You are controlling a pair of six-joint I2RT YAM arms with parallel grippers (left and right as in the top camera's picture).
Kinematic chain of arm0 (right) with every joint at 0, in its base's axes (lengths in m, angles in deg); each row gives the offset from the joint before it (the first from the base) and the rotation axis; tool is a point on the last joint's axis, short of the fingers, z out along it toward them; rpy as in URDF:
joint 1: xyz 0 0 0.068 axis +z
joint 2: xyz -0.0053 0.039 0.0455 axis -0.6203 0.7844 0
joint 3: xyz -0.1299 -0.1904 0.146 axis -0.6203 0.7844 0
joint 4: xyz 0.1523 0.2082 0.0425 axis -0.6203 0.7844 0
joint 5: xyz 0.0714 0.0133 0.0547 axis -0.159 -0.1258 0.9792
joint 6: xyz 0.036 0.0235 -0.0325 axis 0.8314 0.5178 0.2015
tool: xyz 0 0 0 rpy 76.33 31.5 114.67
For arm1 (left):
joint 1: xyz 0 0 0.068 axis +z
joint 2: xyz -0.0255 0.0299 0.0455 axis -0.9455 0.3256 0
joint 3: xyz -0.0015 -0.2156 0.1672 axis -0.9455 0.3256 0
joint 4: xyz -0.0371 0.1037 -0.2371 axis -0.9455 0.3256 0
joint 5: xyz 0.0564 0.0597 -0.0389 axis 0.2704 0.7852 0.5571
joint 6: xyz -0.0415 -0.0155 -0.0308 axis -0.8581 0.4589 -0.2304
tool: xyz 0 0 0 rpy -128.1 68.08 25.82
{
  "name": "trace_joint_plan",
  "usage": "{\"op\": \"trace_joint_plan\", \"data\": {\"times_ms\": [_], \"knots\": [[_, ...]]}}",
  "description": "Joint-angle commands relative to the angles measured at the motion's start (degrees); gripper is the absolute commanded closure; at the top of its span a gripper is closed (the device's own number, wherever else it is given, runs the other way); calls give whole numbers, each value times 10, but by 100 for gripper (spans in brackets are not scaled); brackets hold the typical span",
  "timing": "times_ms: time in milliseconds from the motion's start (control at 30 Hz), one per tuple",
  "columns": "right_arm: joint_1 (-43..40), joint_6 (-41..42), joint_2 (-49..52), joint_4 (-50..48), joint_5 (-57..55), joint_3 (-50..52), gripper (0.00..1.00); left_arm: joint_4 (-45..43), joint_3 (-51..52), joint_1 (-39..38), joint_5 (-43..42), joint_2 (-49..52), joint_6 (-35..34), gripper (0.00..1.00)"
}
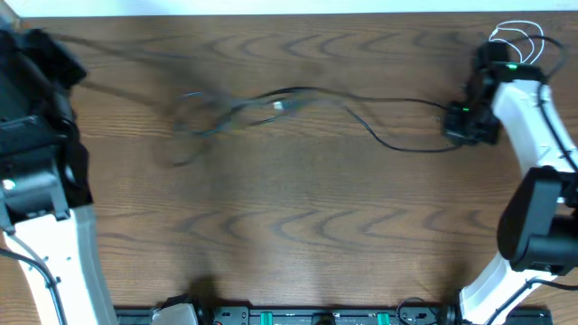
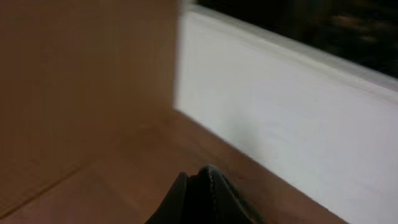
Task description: Untangle cables
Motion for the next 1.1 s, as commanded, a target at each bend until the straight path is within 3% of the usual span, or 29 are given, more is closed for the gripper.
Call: {"op": "trace_joint_plan", "data": {"times_ms": [0,200,333,467,633,833,1067], "knots": [[-42,12,-9,8,-48,3,99,-2,-9,23,57,23,7,93],[-9,-163,-9,-16,217,2,99,38,-9,6,-116,40,7,93],[43,-189,-9,-37,279,2,99,58,-9,-20,-175,40,7,93],[90,-169,-9,-54,276,-18,99,104,-9,-66,-208,40,7,93],[96,-132,-23,-32,276,-117,99,151,-9,-127,-218,40,7,93],[62,-100,-44,26,160,-305,99,186,-7,-180,-217,42,7,93],[-56,-91,-45,81,-3,-583,99,190,-7,-206,-218,43,7,93]]}}
